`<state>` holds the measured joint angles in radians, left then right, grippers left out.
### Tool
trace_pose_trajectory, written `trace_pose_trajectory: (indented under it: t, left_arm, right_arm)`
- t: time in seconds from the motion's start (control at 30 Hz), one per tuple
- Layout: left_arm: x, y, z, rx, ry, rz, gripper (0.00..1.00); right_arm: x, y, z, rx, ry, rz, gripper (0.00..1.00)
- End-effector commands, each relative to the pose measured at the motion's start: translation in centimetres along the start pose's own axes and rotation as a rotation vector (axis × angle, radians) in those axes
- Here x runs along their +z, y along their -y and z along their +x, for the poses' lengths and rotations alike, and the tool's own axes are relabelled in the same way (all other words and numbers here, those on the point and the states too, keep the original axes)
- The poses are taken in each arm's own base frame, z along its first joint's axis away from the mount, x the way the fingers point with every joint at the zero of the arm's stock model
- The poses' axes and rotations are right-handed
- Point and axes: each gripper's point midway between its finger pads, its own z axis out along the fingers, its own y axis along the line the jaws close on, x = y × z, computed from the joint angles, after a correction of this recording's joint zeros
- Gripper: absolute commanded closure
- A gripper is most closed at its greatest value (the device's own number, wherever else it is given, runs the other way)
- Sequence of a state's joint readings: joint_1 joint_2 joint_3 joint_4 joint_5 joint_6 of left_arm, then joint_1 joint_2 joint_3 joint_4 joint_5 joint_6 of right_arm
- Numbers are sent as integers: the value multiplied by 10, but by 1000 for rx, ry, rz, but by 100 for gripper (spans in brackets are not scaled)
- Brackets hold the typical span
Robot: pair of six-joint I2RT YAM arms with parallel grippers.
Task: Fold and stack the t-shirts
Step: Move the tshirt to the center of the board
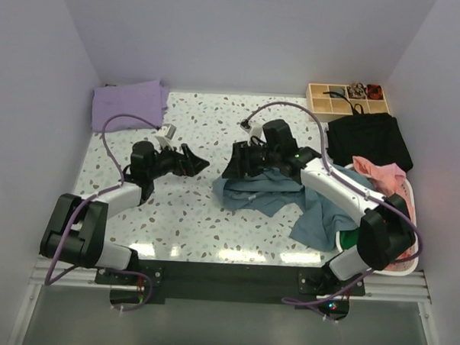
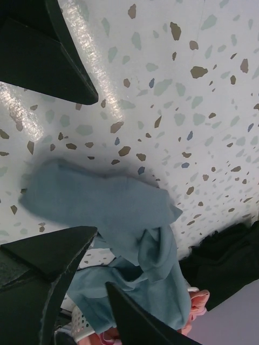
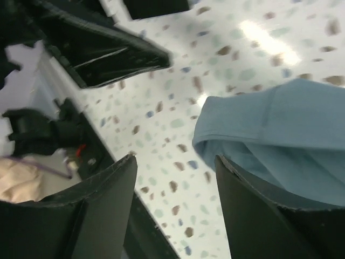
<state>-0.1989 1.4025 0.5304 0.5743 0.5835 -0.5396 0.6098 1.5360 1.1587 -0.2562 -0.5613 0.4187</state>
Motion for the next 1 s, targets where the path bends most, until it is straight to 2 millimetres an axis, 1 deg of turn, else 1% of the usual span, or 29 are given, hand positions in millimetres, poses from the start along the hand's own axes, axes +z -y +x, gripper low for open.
trace_pose_trajectory:
  t: [0.0, 0.03, 0.07, 0.1, 0.13, 0.2, 0.23, 0.27, 0.3, 0.33, 0.37, 0.4, 0.43, 0.47, 0.5, 0.53, 0.57, 0.6, 0.63, 0.67, 0.7, 0.73, 0.77, 0.8, 0.87, 0.9, 0.93, 0.97]
  left_arm:
    - [-2, 14, -11, 55, 25, 47, 0]
    - [-2, 14, -11, 57, 21, 49, 0]
    - [-1, 15, -8, 58, 8, 61, 0]
    - [-1, 17, -7, 61, 3, 70, 0]
    - [1, 19, -4, 60, -10, 85, 0]
    - [4, 36, 0, 69, -35, 172, 0]
    - [8, 52, 6, 80, -56, 229, 0]
    - [14, 69, 7, 97, -76, 306, 0]
    - [19, 82, 10, 100, -95, 353, 0]
    - [25, 108, 24, 113, -140, 431, 0]
    - [36, 123, 25, 129, -150, 489, 0]
    - [42, 136, 31, 114, -170, 525, 0]
    - [48, 161, 44, 126, -195, 592, 0]
    - [64, 168, 50, 117, -221, 615, 0]
    - [70, 186, 63, 108, -259, 657, 0]
    - [76, 196, 68, 110, -265, 690, 0]
    - [90, 202, 75, 101, -283, 711, 0]
    - [95, 213, 85, 82, -304, 735, 0]
    - [102, 220, 84, 84, -277, 754, 0]
    - [115, 219, 94, 66, -292, 757, 0]
    - [120, 226, 101, 34, -312, 772, 0]
    - [123, 231, 103, 34, -306, 807, 0]
    - [137, 228, 114, 15, -321, 806, 0]
    - [143, 228, 120, -6, -332, 798, 0]
    - [169, 205, 136, -47, -344, 677, 0]
    - [178, 192, 140, -27, -334, 620, 0]
    - [193, 164, 148, -40, -331, 450, 0]
    - [198, 147, 153, -2, -330, 366, 0]
  right_arm:
    - [-44, 48, -40, -83, 184, 376, 34]
    - [-71, 61, -54, -84, 291, 523, 32]
    - [-89, 69, -56, -67, 333, 609, 29]
    - [-107, 80, -57, -31, 380, 708, 28]
    - [-136, 89, -53, -10, 412, 830, 27]
    - [-159, 95, -45, 32, 442, 921, 27]
    - [-170, 101, -30, 63, 422, 976, 27]
    - [-186, 108, -20, 84, 456, 1041, 27]
    - [-192, 110, -12, 126, 487, 1055, 27]
    - [-200, 115, -2, 150, 504, 1084, 27]
    - [-212, 119, 14, 170, 543, 1103, 27]
    - [-216, 120, 20, 204, 577, 1095, 27]
    - [-219, 120, 27, 219, 591, 1090, 27]
    - [-229, 119, 38, 240, 630, 1082, 27]
    - [-233, 119, 44, 281, 660, 1075, 27]
    - [-240, 120, 55, 299, 661, 1090, 27]
    - [-245, 123, 65, 311, 669, 1103, 27]
    - [-259, 119, 67, 333, 733, 1091, 27]
    - [-265, 119, 74, 335, 737, 1098, 27]
    - [-269, 119, 77, 332, 750, 1102, 27]
    - [-279, 117, 81, 330, 776, 1103, 27]
    - [-283, 116, 82, 330, 783, 1105, 27]
    - [-287, 113, 82, 327, 790, 1101, 27]
    - [-289, 113, 85, 322, 777, 1113, 27]
    - [-291, 113, 85, 320, 766, 1124, 27]
    - [-290, 114, 86, 316, 755, 1133, 27]
    - [-287, 116, 86, 313, 735, 1144, 27]
    - [-284, 117, 87, 312, 717, 1146, 27]
